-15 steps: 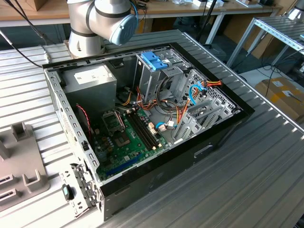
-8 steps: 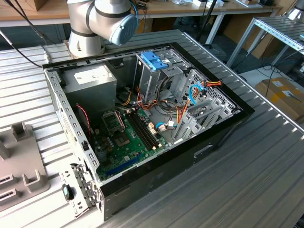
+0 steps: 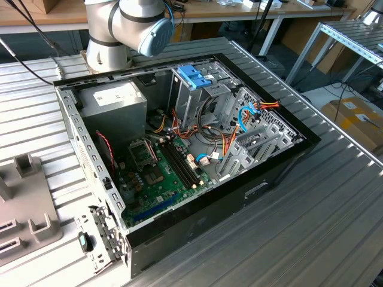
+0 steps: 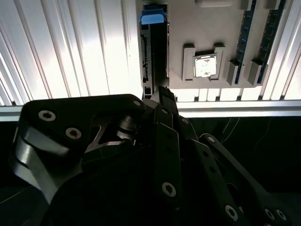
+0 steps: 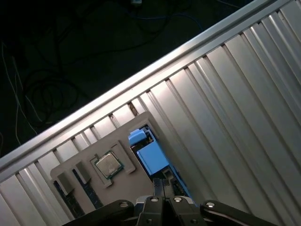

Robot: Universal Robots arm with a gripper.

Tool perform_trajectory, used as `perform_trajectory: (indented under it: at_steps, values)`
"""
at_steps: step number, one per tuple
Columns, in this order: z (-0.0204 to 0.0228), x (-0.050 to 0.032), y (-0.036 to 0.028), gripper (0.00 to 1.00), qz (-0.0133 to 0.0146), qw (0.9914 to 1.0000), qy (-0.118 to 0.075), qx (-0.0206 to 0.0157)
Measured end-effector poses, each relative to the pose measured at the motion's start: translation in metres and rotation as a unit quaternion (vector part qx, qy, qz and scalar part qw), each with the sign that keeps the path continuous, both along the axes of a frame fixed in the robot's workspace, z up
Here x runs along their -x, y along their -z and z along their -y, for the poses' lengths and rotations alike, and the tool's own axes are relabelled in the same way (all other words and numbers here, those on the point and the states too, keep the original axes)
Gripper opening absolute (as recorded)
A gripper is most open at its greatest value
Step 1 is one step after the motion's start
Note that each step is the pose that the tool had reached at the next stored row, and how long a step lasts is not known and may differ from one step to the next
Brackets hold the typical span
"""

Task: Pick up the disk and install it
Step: 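Pick up the disk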

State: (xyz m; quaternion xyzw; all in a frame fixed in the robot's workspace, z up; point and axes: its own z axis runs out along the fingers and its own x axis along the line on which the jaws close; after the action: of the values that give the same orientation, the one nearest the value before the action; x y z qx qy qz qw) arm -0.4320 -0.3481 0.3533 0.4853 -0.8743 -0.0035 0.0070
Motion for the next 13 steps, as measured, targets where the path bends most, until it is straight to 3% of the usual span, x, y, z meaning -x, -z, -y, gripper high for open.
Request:
perform_trajectory:
  at_steps: [13]
  values:
    - [0.0000, 0.0000, 0.0000, 0.11, 0.0000, 0.99999, -0.004, 0.0000]
